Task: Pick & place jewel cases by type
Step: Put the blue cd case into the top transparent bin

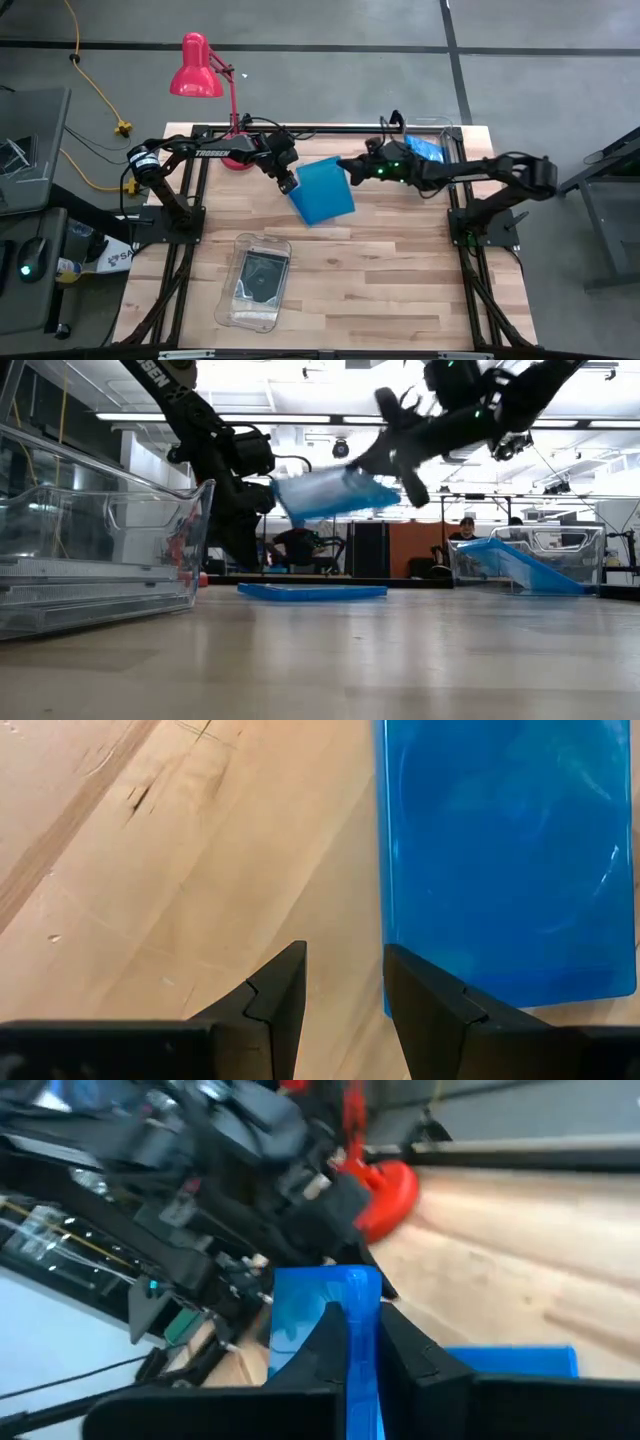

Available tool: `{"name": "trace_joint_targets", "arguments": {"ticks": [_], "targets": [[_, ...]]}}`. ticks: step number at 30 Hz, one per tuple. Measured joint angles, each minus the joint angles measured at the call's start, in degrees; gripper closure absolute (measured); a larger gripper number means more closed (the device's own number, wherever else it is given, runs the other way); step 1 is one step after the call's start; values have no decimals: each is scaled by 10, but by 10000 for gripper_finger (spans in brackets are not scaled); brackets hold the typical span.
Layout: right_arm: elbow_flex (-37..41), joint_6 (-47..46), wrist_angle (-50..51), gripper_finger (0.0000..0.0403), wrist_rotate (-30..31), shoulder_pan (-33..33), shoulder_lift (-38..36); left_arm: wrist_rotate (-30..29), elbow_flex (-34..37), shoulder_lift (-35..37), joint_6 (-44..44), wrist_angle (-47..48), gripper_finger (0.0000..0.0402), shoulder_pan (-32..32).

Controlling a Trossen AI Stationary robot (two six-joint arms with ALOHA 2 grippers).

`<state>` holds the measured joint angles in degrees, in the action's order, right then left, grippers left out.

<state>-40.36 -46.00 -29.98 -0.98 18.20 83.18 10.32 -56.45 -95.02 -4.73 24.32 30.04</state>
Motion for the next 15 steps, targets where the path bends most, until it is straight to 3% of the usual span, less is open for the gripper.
{"name": "trace_joint_targets", "arguments": {"ticks": [10,15], "targets": [[0,136,15,397,7,-5,-128,8,0,0,5,-2,269,0],[0,237,15,397,56,-30,-180,8,0,0,6,-3,269,0]]}}
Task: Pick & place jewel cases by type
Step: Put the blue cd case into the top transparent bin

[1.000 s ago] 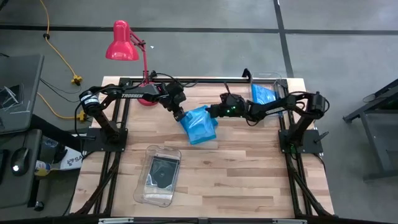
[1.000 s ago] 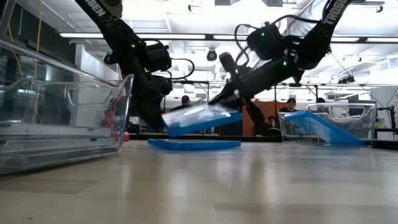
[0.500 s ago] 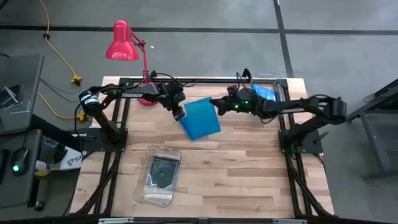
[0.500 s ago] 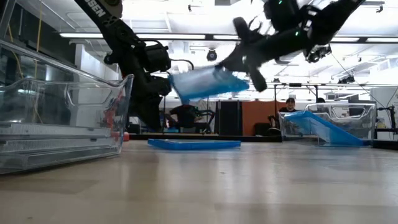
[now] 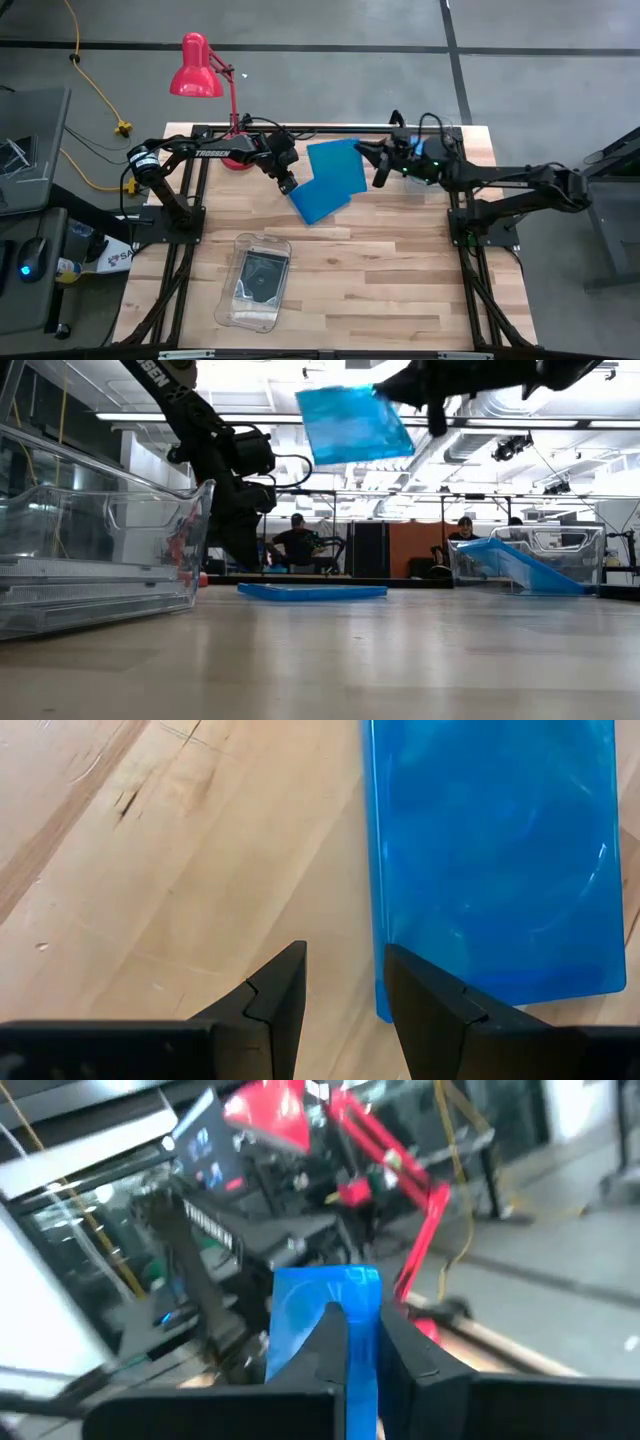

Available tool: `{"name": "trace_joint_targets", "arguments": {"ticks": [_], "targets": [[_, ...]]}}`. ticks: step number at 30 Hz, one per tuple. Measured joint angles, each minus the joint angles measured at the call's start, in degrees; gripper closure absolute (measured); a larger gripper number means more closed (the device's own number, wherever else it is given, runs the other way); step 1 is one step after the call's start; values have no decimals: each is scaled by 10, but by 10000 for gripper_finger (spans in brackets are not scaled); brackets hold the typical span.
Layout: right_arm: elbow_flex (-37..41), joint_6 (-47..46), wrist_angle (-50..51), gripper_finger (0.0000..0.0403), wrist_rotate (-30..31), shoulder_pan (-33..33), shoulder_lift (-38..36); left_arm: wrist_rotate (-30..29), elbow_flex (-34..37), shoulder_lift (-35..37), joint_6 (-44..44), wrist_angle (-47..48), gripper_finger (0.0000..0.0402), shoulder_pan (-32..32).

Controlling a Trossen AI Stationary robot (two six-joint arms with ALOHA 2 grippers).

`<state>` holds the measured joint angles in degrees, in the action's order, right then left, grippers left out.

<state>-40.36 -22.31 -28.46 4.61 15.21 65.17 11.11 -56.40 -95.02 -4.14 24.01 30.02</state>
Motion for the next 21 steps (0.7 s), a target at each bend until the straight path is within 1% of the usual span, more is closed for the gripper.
{"name": "trace_joint_targets", "arguments": {"ticks": [3,7,13,21], "targets": [[0,39,-1,397,54,-18,-27,0,0,0,0,0,269,0],[0,73,-1,397,110,-39,-57,1,0,0,0,-1,269,0],[-1,118,-43,397,163,-76,-83,2,0,0,0,-2,269,0],[-1,183,-119,397,228,-128,-84,3,0,0,0,-2,269,0]]}}
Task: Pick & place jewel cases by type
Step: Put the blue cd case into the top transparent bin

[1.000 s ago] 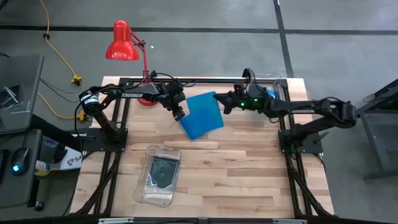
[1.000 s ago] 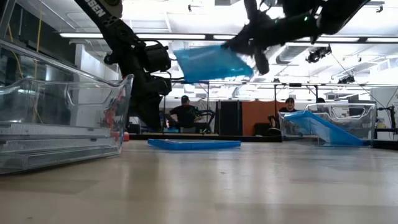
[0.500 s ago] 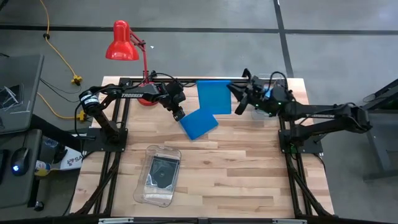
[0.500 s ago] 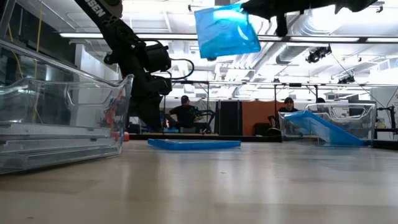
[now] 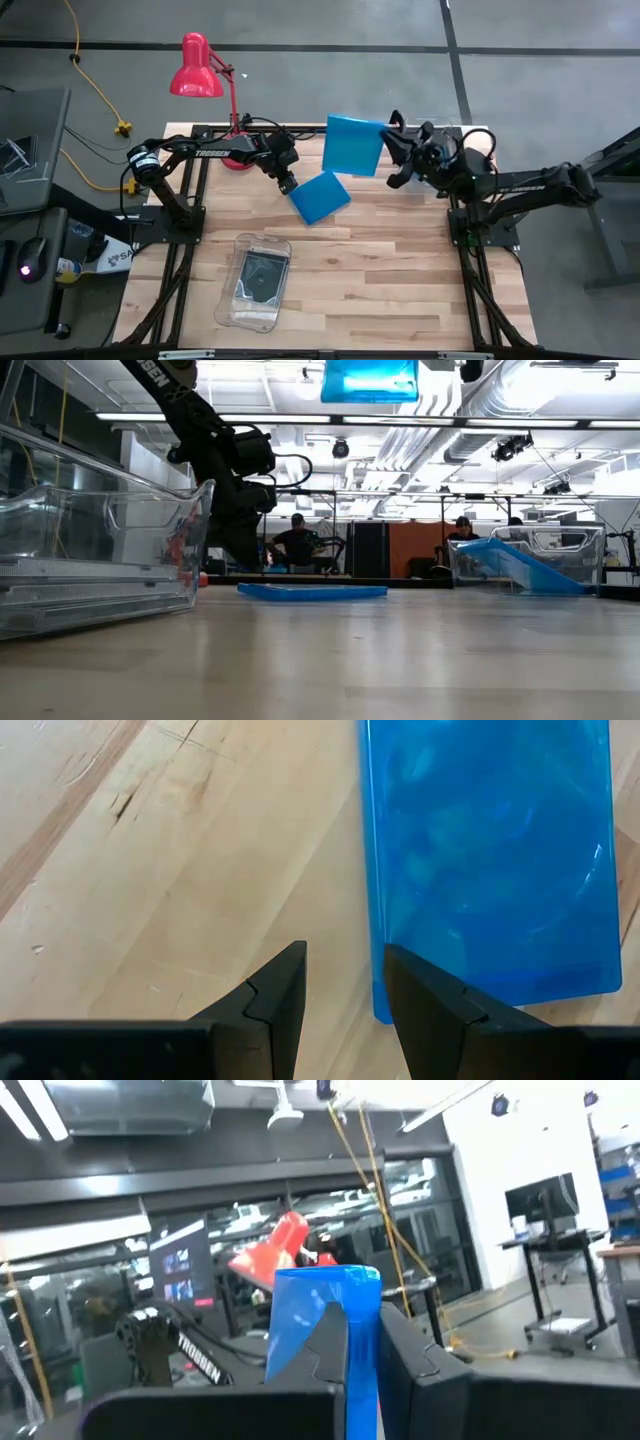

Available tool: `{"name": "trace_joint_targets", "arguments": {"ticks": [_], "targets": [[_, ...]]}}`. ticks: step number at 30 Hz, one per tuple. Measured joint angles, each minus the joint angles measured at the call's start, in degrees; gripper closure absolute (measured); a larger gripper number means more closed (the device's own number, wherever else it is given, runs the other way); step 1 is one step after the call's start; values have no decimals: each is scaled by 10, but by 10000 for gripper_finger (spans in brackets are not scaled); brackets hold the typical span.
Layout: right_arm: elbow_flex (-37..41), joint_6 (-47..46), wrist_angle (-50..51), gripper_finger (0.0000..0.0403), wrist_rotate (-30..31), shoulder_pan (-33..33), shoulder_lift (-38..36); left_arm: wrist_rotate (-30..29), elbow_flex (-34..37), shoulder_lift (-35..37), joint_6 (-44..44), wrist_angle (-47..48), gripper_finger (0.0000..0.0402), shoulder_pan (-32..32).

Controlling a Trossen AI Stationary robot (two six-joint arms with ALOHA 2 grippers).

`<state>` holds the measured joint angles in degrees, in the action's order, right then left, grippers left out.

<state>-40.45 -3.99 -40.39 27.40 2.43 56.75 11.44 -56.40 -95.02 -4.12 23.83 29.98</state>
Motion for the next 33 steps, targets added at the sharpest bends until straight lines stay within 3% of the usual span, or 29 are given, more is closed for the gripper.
{"name": "trace_joint_targets", "arguments": {"ticks": [7,15,23,33], "targets": [[-36,76,-13,397,51,-51,1,1,0,0,0,3,269,0],[-154,157,109,397,87,-96,3,1,0,0,0,2,269,0],[-244,172,152,397,81,-127,17,1,0,0,0,0,269,0],[-373,264,144,397,50,-165,96,1,0,0,0,-2,269,0]]}}
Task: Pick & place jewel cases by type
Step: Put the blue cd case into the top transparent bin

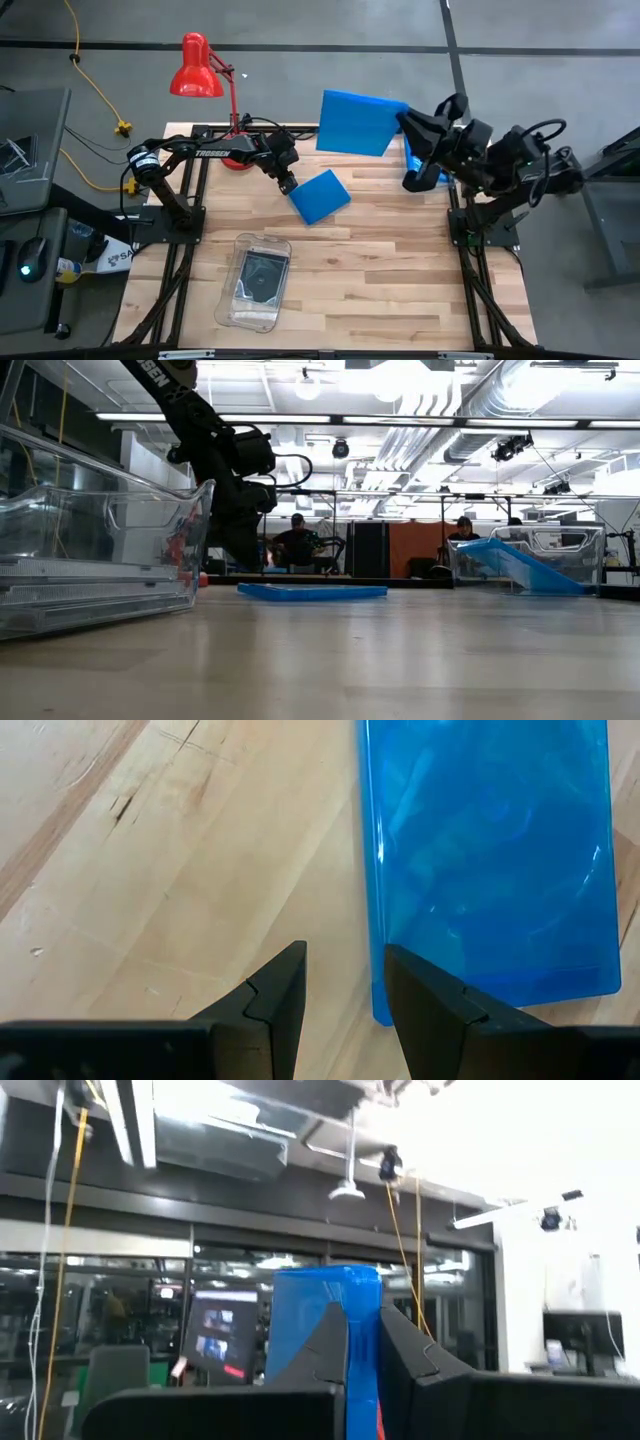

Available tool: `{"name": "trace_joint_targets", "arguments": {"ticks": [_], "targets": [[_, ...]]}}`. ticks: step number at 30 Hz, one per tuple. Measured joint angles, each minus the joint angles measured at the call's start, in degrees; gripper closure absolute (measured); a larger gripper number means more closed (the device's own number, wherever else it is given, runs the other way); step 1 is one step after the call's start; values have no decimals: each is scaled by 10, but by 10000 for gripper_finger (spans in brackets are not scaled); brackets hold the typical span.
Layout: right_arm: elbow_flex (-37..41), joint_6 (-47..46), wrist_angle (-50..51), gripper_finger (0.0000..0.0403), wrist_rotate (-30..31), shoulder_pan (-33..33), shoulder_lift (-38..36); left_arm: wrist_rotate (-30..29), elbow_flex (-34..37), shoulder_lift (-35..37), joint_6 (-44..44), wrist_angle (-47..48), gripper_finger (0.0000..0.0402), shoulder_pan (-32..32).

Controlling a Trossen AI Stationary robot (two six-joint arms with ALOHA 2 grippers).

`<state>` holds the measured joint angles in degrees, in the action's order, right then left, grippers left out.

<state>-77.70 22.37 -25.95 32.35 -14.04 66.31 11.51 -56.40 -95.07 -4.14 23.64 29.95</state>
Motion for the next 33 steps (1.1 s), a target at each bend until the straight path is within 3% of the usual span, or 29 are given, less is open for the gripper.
{"name": "trace_joint_targets", "arguments": {"ticks": [13,20,27,33], "targets": [[-152,38,0,397,-113,-15,79,10,0,0,0,-2,269,0],[-175,64,13,397,-196,-15,86,10,0,0,0,-3,269,0],[-174,59,83,397,-441,0,79,11,0,0,0,-3,269,0],[-174,-14,89,398,-675,26,79,11,0,0,1,-3,269,-5]]}}
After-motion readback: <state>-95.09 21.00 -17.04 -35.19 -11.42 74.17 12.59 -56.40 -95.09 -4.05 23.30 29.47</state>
